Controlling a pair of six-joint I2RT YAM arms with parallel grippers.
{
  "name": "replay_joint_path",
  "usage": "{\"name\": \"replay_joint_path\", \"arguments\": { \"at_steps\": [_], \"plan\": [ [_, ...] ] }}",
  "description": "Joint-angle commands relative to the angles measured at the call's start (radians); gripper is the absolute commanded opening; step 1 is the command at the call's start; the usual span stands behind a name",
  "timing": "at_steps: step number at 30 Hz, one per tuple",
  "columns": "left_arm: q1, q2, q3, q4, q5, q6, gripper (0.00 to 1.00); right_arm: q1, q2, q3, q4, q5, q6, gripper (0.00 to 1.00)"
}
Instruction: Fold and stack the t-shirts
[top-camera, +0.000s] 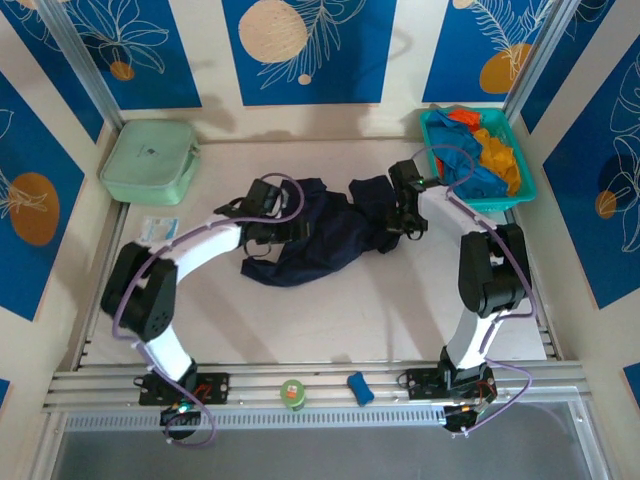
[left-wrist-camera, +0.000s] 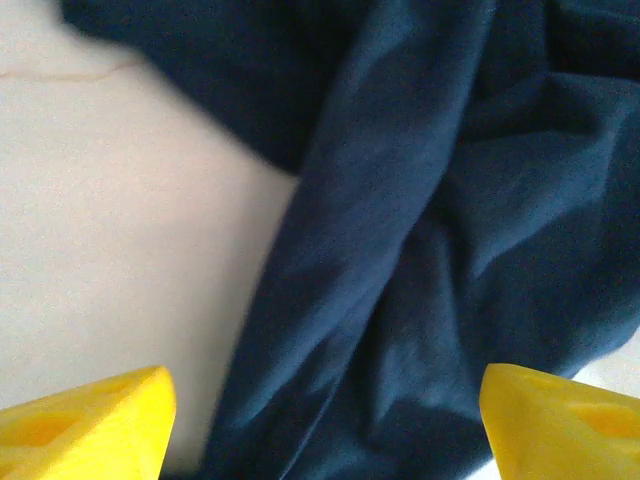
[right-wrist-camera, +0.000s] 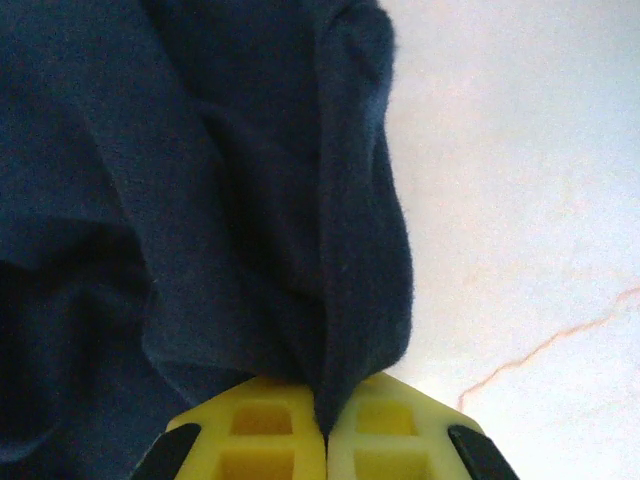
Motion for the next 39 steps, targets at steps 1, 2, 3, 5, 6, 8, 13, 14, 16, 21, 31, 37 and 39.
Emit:
{"name": "replay_joint_path", "arguments": {
  "at_steps": [1, 2, 3, 5, 6, 8, 13, 14, 16, 21, 31, 37, 39],
  "plan": [
    [-0.025, 0.116, 0.100, 0.018, 0.033, 0.075, 0.79, 0.012, -0.070, -0.037, -0.009, -0.063, 0.044, 0.00],
    [-0.026, 0.152, 0.127, 0.002, 0.006, 0.079, 0.79, 0.014, -0.079, -0.050, -0.010, -0.068, 0.048, 0.00],
    [-0.026, 0.181, 0.149, -0.013, -0.028, 0.083, 0.78, 0.017, -0.089, -0.062, -0.011, -0.070, 0.052, 0.00],
    [-0.026, 0.218, 0.188, -0.048, -0.123, 0.089, 0.77, 0.023, -0.106, -0.079, -0.016, -0.070, 0.058, 0.00],
    [-0.026, 0.228, 0.202, -0.063, -0.169, 0.095, 0.74, 0.026, -0.115, -0.088, -0.020, -0.071, 0.061, 0.00],
    [-0.026, 0.232, 0.218, -0.075, -0.220, 0.105, 0.62, 0.030, -0.135, -0.102, -0.029, -0.068, 0.066, 0.00],
    [-0.026, 0.173, 0.223, -0.078, -0.230, 0.120, 0.01, 0.030, -0.203, -0.115, -0.061, -0.062, 0.076, 0.00],
    [-0.026, 0.146, 0.217, -0.085, -0.242, 0.122, 0.00, 0.031, -0.219, -0.109, -0.072, -0.060, 0.075, 0.00],
    [-0.026, 0.084, 0.206, -0.100, -0.272, 0.130, 0.00, 0.031, -0.248, -0.091, -0.095, -0.055, 0.069, 0.00],
    [-0.026, -0.082, 0.236, -0.194, -0.380, 0.176, 0.00, 0.015, -0.291, -0.010, -0.152, -0.059, 0.041, 0.00],
    [0.036, -0.123, 0.414, -0.316, -0.628, 0.291, 0.00, -0.056, -0.157, 0.255, -0.203, -0.100, -0.034, 0.00],
    [0.115, 0.040, 0.537, -0.284, -0.580, 0.316, 0.01, -0.104, 0.099, 0.476, -0.213, -0.116, -0.059, 0.00],
    [0.123, 0.119, 0.589, -0.282, -0.572, 0.326, 0.01, -0.109, 0.198, 0.559, -0.219, -0.135, -0.062, 0.00]
  ]
}}
